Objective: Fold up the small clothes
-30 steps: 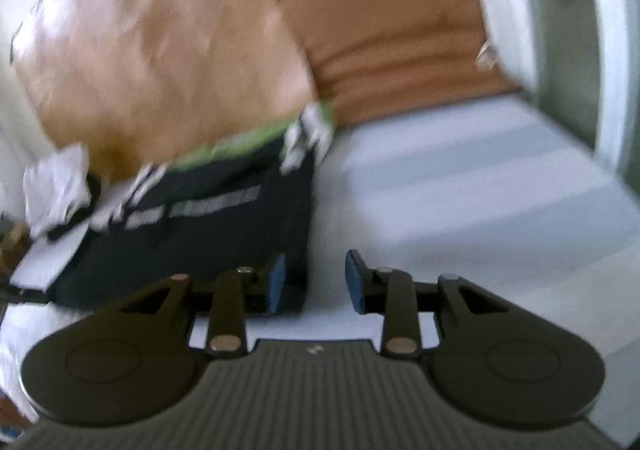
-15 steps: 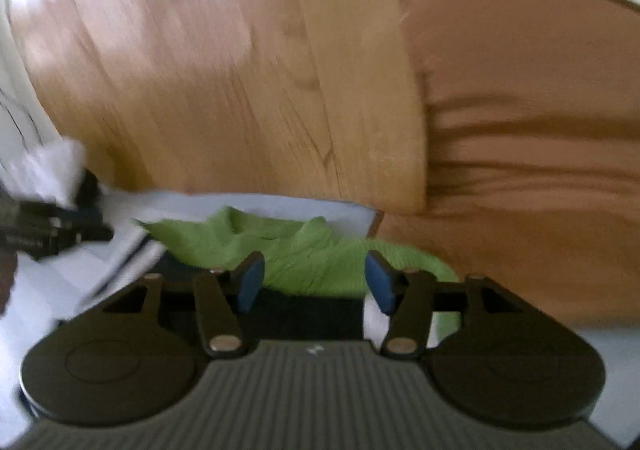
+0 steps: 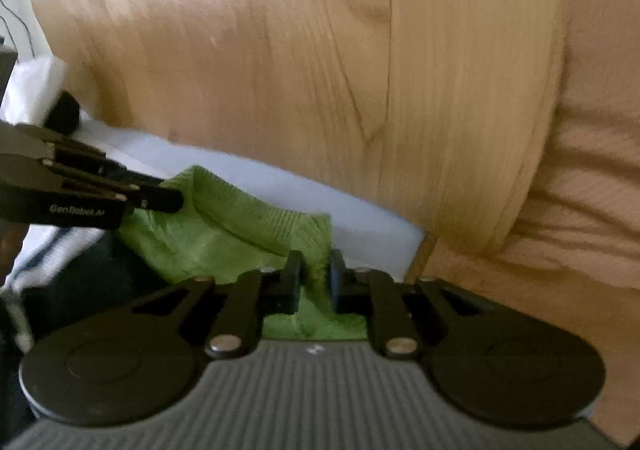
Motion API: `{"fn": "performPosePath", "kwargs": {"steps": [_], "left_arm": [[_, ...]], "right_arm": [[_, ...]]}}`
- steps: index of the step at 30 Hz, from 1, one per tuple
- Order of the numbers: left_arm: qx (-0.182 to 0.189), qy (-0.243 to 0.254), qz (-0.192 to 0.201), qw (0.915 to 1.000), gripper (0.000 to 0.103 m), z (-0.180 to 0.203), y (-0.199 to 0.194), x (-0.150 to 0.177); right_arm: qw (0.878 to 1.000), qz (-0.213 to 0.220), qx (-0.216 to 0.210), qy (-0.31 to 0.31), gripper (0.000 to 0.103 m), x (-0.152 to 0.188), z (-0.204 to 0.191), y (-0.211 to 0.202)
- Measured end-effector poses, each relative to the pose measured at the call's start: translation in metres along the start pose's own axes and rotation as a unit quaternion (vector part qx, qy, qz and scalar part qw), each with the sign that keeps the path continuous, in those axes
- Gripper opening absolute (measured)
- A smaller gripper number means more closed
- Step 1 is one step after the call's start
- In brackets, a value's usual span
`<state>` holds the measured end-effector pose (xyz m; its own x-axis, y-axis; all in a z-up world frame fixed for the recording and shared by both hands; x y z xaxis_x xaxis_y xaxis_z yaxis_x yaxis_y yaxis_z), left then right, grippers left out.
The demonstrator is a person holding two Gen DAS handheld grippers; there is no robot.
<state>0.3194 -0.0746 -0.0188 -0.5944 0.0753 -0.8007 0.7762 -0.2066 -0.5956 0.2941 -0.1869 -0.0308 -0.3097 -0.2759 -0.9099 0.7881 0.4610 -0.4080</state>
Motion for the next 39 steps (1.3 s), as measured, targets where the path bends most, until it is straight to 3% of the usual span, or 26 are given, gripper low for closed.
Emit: {"fn": "performPosePath", "kwargs": {"steps": [4, 7, 12, 16, 21, 25, 26, 29, 32, 35, 39], "left_arm": [[0.019, 0.012, 0.062, 0.9978, 0.014, 0.015, -0.077, -0.008], [0.041, 0.017, 0.099, 0.9941, 0.014, 0.028, -0.141, 0.006], [0.093, -0.007, 0.131, 0.987, 0.014, 0.041, -0.234, 0.059], [0.104, -0.023, 0.133, 0.9854, 0.014, 0.043, -0.278, 0.114], [0.095, -0.013, 0.108, 0.9895, 0.015, 0.058, -0.276, 0.18], [0.064, 0.023, 0.075, 0.9948, 0.023, 0.057, -0.26, 0.214], [0.064, 0.026, 0.068, 0.9952, 0.023, 0.058, -0.261, 0.217], [0.076, 0.031, 0.085, 0.993, 0.031, 0.052, -0.288, 0.216], [0.086, -0.013, 0.119, 0.989, 0.035, 0.03, -0.312, 0.202], [0.079, -0.063, 0.141, 0.9849, 0.035, 0.008, -0.316, 0.178], [0.071, -0.052, 0.148, 0.9851, 0.033, 0.011, -0.286, 0.146]], "right_arm": [[0.998, 0.057, -0.003, -0.017, 0.016, -0.017, -0.027, -0.072], [0.995, 0.091, -0.009, -0.035, 0.016, -0.018, -0.054, -0.134], [0.989, 0.127, -0.01, -0.07, 0.016, 0.004, -0.101, -0.214], [0.986, 0.143, -0.015, -0.085, 0.016, 0.044, -0.132, -0.259], [0.987, 0.141, 0.013, -0.082, 0.016, 0.112, -0.149, -0.272], [0.988, 0.124, 0.052, -0.077, 0.02, 0.153, -0.148, -0.246], [0.986, 0.136, 0.056, -0.078, 0.024, 0.155, -0.149, -0.247], [0.988, 0.137, 0.032, -0.065, 0.039, 0.15, -0.154, -0.265], [0.986, 0.163, 0.007, -0.032, 0.04, 0.138, -0.148, -0.292], [0.98, 0.198, 0.011, 0.004, 0.04, 0.117, -0.137, -0.302], [0.978, 0.203, 0.045, 0.019, 0.04, 0.095, -0.123, -0.272]]}}
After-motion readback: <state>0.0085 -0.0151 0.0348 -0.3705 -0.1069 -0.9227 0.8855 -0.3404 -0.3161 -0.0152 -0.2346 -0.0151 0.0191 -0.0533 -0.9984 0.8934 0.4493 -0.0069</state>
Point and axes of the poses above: each gripper's, at about its wrist camera, not at the fingertips, and y roughly the way its jaws point, z to its right, x to its underside, the point moved 10 cm from there along y, roughly the way its jaws point, and after that the axes turned 14 degrees about z, right-handed, at the moved point
